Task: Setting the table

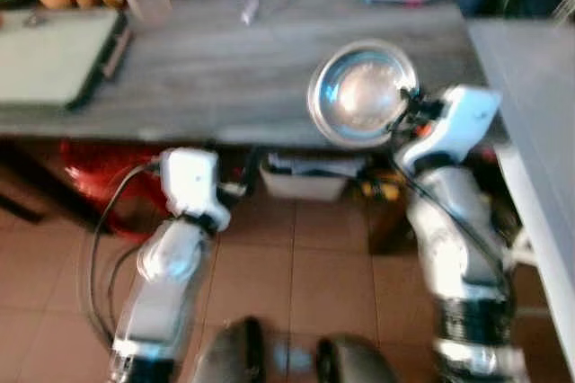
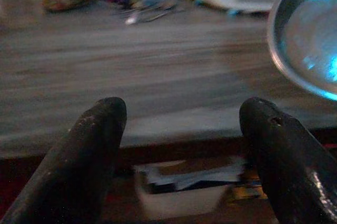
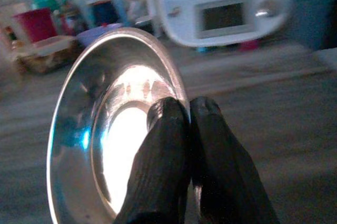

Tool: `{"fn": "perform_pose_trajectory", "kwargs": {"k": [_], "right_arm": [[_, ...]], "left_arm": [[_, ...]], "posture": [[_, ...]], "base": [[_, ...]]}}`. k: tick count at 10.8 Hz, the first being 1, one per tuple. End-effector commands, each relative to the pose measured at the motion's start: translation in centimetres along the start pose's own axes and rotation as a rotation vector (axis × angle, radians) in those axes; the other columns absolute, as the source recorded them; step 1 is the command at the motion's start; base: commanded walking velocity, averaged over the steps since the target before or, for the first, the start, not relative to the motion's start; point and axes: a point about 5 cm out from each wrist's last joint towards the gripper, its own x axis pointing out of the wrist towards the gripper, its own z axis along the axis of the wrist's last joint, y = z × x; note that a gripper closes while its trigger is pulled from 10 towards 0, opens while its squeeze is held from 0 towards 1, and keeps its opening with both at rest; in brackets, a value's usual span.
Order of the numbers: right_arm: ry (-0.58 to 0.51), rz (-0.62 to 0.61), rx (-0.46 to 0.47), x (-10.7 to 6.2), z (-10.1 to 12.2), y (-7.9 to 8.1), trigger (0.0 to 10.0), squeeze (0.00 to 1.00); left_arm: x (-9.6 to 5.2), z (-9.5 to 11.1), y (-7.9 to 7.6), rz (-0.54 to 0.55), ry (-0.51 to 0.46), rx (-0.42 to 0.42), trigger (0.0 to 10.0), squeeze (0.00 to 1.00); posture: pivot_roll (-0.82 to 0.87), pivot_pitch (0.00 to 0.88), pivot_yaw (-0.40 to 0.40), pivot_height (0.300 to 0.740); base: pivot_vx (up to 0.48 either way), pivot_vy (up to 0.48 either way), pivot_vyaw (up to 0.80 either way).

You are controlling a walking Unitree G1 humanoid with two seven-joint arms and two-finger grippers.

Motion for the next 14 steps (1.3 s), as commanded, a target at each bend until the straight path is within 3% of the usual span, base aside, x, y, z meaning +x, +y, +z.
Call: {"fn": "perform_pose_trajectory", "kwargs": {"k": [1, 3, 8, 10, 11, 12, 14], "right_arm": [[-0.018, -0.023, -0.009, 0.2, 0.3, -0.8, 0.0, 0.00], [0.016, -0.103, 0.105, 1.3, -0.4, -1.8, 0.0, 0.00], [0.152, -0.108, 0.398, 2.5, -2.6, 0.4, 0.0, 0.00], [0.184, -0.106, 0.403, 2.9, -2.6, 1.1, 0.0, 0.00], [0.246, -0.128, 0.429, 2.8, -3.2, 1.1, 4.4, 0.00], [0.268, -0.135, 0.431, 2.7, -3.5, 1.0, 10.0, 0.00], [0.316, -0.153, 0.435, 2.7, -4.1, 0.9, 10.0, 0.00]], "left_arm": [[0.1, 0.0, -0.2, -0.004, -0.002, 0.007, 10.0, 0.00], [0.2, 0.6, 0.6, 0.035, -0.017, 0.031, 10.0, 0.00], [-0.7, 0.4, 1.1, 0.088, 0.005, 0.064, 10.0, 0.00], [-0.8, 0.2, 1.1, 0.075, 0.018, 0.055, 10.0, 0.00], [-1.0, 0.1, 1.4, 0.079, 0.025, 0.066, 10.0, 0.00], [-1.0, 0.1, 1.4, 0.079, 0.025, 0.067, 10.0, 0.00], [-0.8, 0.2, 1.1, 0.068, 0.024, 0.060, 10.0, 0.00]], "posture": [[-0.06, 0.194, 0.047, 0.740], [-0.04, 0.202, 0.048, 0.740], [-0.03, 0.206, 0.043, 0.740], [-0.03, 0.204, 0.040, 0.740], [-0.03, 0.204, 0.041, 0.740], [-0.03, 0.205, 0.041, 0.740], [-0.04, 0.205, 0.041, 0.740]], "base": [[0.315, 0.360, 0.00], [0.127, 0.159, 0.00], [0.000, 0.000, 0.00], [0.000, 0.000, 0.00], [0.000, 0.000, 0.00], [0.000, 0.000, 0.00], [0.000, 0.000, 0.00]]}}
